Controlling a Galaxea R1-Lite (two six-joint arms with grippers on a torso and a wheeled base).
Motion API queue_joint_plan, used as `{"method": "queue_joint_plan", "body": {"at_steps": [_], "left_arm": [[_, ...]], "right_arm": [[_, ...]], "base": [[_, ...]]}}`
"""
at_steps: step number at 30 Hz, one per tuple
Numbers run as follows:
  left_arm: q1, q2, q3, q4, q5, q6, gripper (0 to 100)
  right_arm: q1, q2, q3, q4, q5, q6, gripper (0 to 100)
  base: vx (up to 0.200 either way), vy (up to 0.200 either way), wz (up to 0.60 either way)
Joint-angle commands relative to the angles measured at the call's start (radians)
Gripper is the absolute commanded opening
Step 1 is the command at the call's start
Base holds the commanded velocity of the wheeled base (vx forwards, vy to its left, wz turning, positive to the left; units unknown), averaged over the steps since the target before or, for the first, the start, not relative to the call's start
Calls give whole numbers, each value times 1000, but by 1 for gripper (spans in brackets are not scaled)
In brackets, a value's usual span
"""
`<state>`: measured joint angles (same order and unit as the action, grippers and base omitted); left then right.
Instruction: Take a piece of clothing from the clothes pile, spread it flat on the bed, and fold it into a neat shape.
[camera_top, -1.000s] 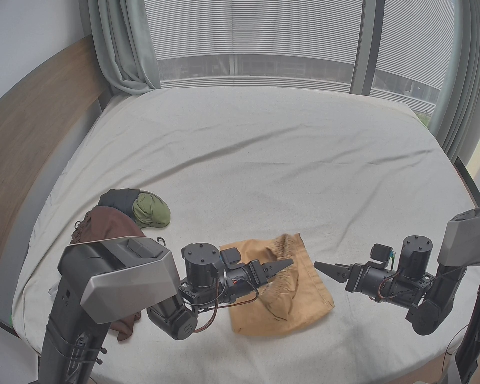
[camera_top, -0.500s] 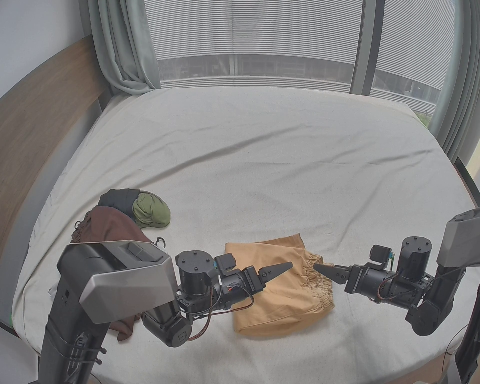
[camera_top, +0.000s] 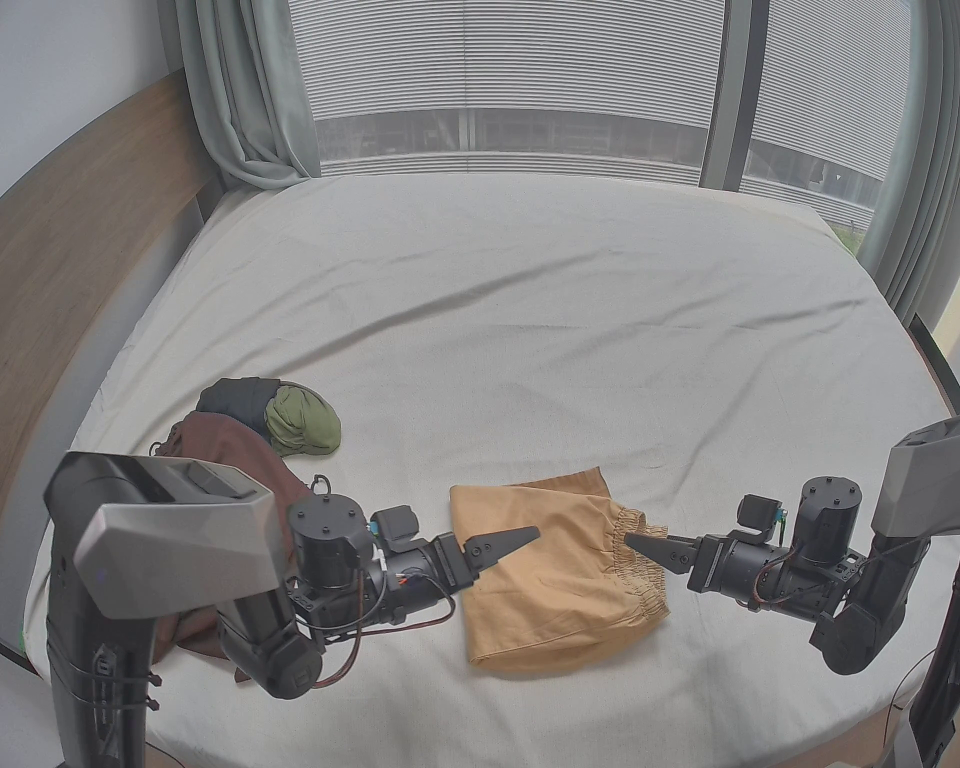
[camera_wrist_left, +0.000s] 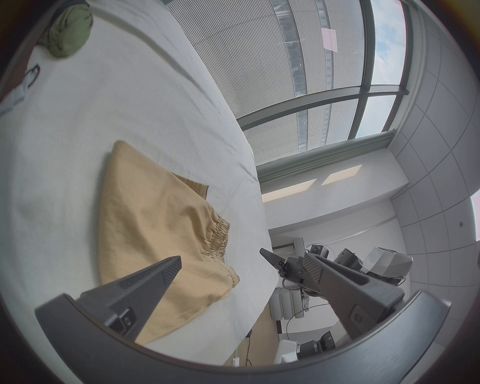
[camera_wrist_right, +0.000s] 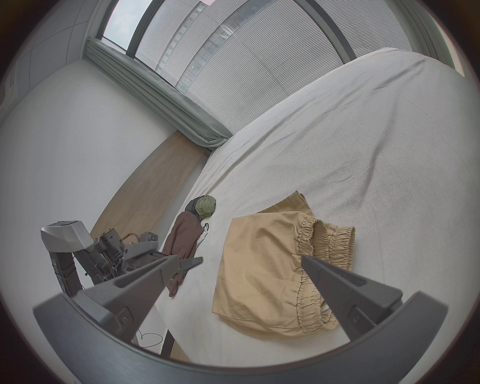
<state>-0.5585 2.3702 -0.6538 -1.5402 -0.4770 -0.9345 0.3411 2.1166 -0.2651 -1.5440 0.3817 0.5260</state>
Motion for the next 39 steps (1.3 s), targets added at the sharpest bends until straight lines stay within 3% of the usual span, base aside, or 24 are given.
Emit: {"method": "queue_joint_plan", "body": {"at_steps": [1,10,15,24,30,33,39], "left_arm": [[69,-118,88,-1,-40,31,100],[190,-310,253,0,-143,83,100],[319,-448,350,0,-311,85,100],[500,-545,427,0,-465,89,100],[532,-569,434,2,-485,92,100],[537,-571,482,0,-485,198,100],[574,-525,566,0,-529,651,100]], "right_arm": [[3,0,1,-1,-1,-1,100],[16,2,7,-1,-3,-1,100],[29,2,10,-1,-4,-1,100],[27,13,12,-1,-3,-1,100],[27,34,12,-1,-3,-1,100],[27,59,12,-2,-3,-3,100],[24,63,10,-2,-1,-3,100]], "base": [[0,0,0],[0,0,0],[0,0,0],[0,0,0],[0,0,0],[0,0,0],[0,0,0]]}}
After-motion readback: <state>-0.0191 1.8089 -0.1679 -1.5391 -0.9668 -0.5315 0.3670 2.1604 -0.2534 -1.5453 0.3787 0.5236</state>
